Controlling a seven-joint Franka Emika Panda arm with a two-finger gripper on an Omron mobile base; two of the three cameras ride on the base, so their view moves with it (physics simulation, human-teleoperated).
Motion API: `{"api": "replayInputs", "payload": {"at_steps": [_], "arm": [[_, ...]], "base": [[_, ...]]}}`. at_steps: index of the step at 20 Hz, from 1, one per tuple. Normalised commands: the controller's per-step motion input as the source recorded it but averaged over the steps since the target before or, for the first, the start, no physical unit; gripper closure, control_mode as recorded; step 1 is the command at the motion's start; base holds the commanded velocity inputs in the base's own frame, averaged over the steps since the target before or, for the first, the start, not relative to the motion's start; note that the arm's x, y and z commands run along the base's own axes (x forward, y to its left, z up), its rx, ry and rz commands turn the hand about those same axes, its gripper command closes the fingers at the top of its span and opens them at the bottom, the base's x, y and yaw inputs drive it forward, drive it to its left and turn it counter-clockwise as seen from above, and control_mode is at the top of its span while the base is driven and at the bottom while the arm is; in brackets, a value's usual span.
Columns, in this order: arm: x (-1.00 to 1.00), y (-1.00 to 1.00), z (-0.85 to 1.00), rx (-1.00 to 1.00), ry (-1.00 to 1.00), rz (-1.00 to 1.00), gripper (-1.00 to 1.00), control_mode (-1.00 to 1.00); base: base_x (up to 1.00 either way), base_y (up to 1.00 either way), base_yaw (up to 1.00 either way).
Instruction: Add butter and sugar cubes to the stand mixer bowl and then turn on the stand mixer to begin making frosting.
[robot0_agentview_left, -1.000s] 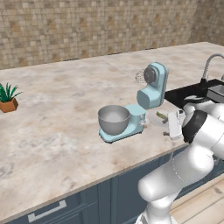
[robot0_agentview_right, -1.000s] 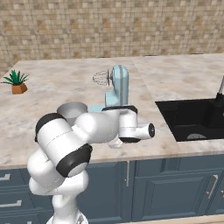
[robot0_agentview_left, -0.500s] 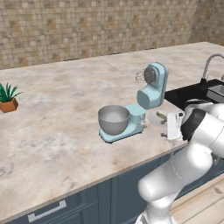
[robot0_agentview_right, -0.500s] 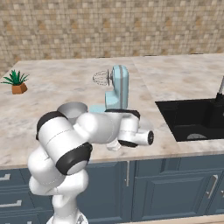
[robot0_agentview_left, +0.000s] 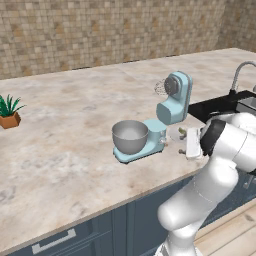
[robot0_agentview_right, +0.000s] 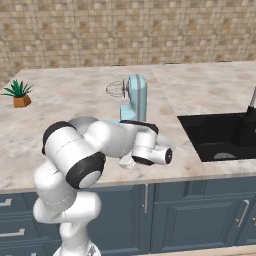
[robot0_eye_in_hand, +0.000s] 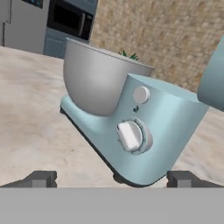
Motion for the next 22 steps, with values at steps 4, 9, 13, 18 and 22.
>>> {"api": "replayInputs", "payload": {"at_steps": [4, 9, 13, 18, 22], "arm": [[0.47, 0.0, 0.0, 0.04, 0.13, 0.0, -1.0, -1.0], [0.18, -0.04, -0.14, 0.06, 0.13, 0.0, -1.0, -1.0], [0.08, -0.13, -0.24, 0.07, 0.1, 0.01, -1.0, -1.0], [0.0, -0.08, -0.1, 0.08, 0.01, 0.0, -1.0, -1.0], [-0.03, 0.0, 0.0, 0.05, -0.05, 0.01, -1.0, -1.0]], "base": [[0.0, 0.0, 0.0], [0.0, 0.0, 0.0], [0.0, 0.0, 0.0], [0.0, 0.0, 0.0], [0.0, 0.0, 0.0]]}}
